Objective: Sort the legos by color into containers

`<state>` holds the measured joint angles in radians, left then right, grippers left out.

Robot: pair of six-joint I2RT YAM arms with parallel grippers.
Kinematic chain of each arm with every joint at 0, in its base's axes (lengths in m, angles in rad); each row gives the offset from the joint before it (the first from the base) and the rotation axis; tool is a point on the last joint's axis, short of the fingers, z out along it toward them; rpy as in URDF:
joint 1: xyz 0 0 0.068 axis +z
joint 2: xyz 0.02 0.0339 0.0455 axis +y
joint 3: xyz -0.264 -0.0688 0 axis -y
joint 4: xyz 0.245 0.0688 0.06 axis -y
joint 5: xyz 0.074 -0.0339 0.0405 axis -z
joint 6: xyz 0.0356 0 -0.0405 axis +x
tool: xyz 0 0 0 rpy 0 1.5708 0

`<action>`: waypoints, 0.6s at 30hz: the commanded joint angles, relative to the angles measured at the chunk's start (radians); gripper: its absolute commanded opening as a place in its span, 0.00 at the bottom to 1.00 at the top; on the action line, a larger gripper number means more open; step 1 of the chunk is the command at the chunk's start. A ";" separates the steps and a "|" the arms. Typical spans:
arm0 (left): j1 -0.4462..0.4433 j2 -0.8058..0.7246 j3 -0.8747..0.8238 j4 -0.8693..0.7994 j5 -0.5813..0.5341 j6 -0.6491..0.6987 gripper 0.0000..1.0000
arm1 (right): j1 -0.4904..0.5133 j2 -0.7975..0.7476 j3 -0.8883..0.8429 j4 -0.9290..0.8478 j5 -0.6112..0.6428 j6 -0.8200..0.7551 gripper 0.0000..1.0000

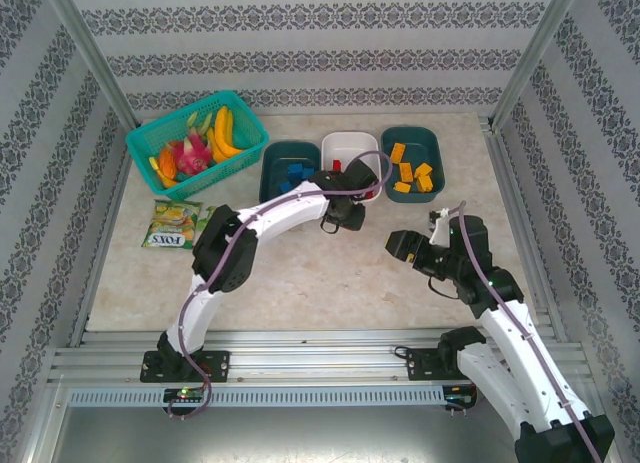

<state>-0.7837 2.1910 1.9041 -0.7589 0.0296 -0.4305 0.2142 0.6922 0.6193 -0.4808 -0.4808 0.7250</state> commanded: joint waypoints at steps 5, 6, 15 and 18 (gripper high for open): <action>0.077 -0.074 0.136 -0.021 0.091 -0.115 0.29 | 0.008 0.114 0.149 0.148 0.097 -0.038 0.71; 0.089 -0.054 0.171 -0.016 0.103 -0.123 0.30 | 0.008 0.139 0.167 0.162 0.110 -0.040 0.72; 0.184 0.241 0.562 0.028 0.142 -0.173 0.32 | -0.004 0.410 0.359 0.181 0.169 0.000 0.72; 0.214 0.299 0.576 0.137 0.180 -0.189 0.33 | -0.006 0.466 0.384 0.221 0.186 0.025 0.72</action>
<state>-0.5922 2.4363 2.4512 -0.7006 0.1623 -0.5797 0.2134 1.1286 0.9668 -0.3103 -0.3317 0.7197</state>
